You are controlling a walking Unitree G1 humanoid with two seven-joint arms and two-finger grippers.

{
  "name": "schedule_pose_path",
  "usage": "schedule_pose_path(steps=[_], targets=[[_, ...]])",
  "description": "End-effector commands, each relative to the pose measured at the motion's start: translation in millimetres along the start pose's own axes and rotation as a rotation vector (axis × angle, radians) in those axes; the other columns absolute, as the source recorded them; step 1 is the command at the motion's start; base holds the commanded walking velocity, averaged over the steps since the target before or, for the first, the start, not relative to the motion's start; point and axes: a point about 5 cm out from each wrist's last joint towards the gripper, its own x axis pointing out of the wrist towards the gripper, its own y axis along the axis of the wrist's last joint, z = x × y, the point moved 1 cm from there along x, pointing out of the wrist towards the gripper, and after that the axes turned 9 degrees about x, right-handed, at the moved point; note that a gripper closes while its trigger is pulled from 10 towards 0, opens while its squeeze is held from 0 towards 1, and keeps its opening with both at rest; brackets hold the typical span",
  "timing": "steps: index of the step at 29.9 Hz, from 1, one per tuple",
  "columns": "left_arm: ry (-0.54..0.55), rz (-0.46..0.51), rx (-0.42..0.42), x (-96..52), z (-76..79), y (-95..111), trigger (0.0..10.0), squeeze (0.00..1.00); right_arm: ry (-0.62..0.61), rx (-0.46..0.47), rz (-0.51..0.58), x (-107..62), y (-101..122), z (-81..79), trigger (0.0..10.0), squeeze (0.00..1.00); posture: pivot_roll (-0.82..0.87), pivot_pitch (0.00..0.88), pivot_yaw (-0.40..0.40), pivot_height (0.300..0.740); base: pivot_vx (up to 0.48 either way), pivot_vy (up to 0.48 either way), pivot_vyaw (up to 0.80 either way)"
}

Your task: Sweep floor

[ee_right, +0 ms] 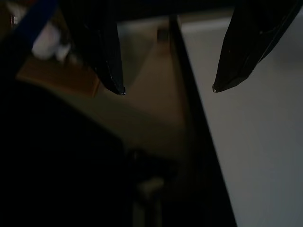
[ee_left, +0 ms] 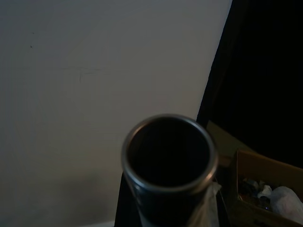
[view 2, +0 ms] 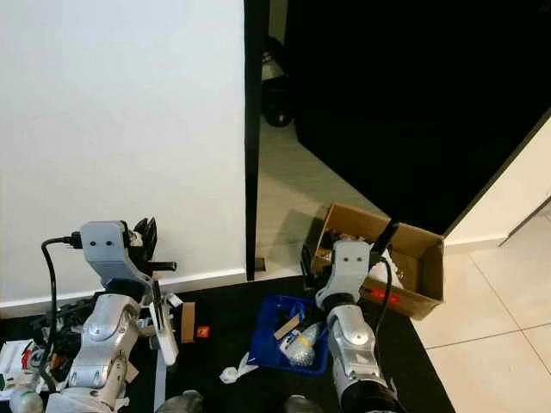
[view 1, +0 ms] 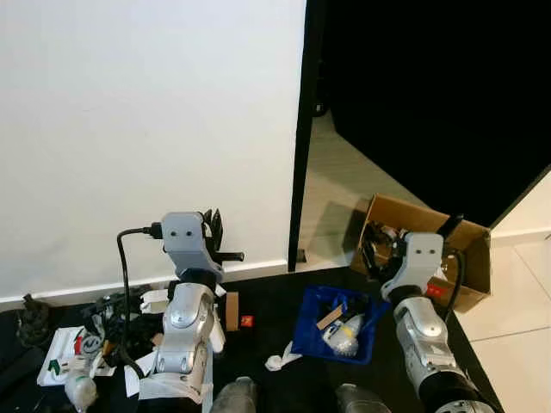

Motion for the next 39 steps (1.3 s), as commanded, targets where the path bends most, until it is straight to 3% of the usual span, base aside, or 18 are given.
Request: schedule_pose_path(steps=[1, 3, 12, 18, 22, 32, 39], targets=[[0.004, 0.065, -0.005, 2.9, 2.8, 14, 10.0, 0.00, -0.011, 0.014, 0.011, -2.5, 5, -1.8, 10.0, 0.00, 0.04, 0.000, -0.015, 0.740, 0.000, 0.000, 0.00], [0.004, 0.086, -0.010, 2.4, 3.6, 20, 10.0, 0.00, 0.010, 0.003, 0.027, -6.6, 14, -6.4, 10.0, 0.00, 0.04, 0.000, -0.015, 0.740, 0.000, 0.000, 0.00], [-0.004, 0.114, 0.006, -7.2, 1.8, 30, 10.0, 0.00, 0.010, -0.034, -0.059, -42.8, 6, -4.6, 10.0, 0.00, 0.03, 0.000, -0.009, 0.740, 0.000, 0.000, 0.00], [-0.019, 0.123, 0.038, -4.6, 4.9, 33, 10.0, 0.00, -0.019, -0.045, -0.025, -25.9, 22, 1.4, 10.0, 0.00, 0.03, 0.000, -0.002, 0.740, 0.000, 0.000, 0.00], [-0.054, 0.119, 0.065, -5.9, 7.8, 32, 10.0, 0.00, 0.019, -0.061, -0.079, -27.6, 18, -0.9, 10.0, 0.00, 0.02, 0.000, 0.002, 0.740, 0.000, 0.000, 0.00], [-0.057, 0.100, 0.131, -8.1, -15.2, 32, 10.0, 0.00, 0.058, -0.079, -0.208, -35.1, 7, 12.1, 10.0, 0.00, 0.02, 0.000, -0.017, 0.740, 0.000, 0.000, 0.00], [-0.051, 0.096, 0.102, -5.7, -7.7, 33, 10.0, 0.00, 0.032, -0.072, -0.198, -24.9, 10, 12.9, 10.0, 0.00, 0.02, 0.000, -0.018, 0.740, 0.000, 0.000, 0.00]])
